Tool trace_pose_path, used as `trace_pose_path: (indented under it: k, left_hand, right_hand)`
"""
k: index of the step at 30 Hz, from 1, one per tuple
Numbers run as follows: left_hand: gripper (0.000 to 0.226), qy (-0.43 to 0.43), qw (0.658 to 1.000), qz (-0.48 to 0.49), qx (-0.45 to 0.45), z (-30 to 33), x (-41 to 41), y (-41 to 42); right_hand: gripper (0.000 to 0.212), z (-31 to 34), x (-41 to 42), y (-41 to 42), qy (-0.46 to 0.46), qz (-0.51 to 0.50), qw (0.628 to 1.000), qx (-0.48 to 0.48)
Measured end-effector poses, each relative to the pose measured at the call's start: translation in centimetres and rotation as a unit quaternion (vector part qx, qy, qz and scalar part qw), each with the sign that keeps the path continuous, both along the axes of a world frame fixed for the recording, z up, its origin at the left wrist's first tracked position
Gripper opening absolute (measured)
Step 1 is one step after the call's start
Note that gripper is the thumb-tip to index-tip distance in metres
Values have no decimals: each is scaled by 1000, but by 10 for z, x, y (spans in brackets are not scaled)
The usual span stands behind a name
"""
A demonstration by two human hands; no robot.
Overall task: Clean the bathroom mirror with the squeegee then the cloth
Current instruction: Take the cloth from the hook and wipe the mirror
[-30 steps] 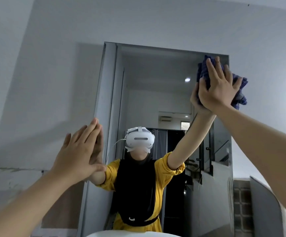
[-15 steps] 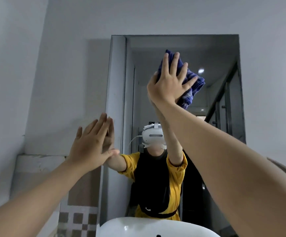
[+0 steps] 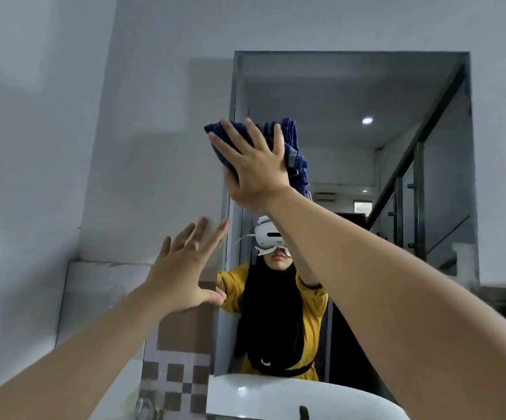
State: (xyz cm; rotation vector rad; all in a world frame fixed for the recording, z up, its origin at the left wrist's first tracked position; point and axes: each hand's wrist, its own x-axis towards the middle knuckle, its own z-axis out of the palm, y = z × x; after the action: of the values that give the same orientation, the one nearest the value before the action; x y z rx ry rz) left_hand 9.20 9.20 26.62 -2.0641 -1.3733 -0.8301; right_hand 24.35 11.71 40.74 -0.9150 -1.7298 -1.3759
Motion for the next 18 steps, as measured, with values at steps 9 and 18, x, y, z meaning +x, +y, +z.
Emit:
trace_pose_path:
  k: [9,18]
  left_hand:
    - [126,-43,998,-54,0,-6,-6,7]
    - [132,-51,999,-14,-3,-6,3,4]
  right_hand:
    - [57,-15,73,-9,-35,-33,999,19]
    - [59,-15,168,-27,90,-62,994,32]
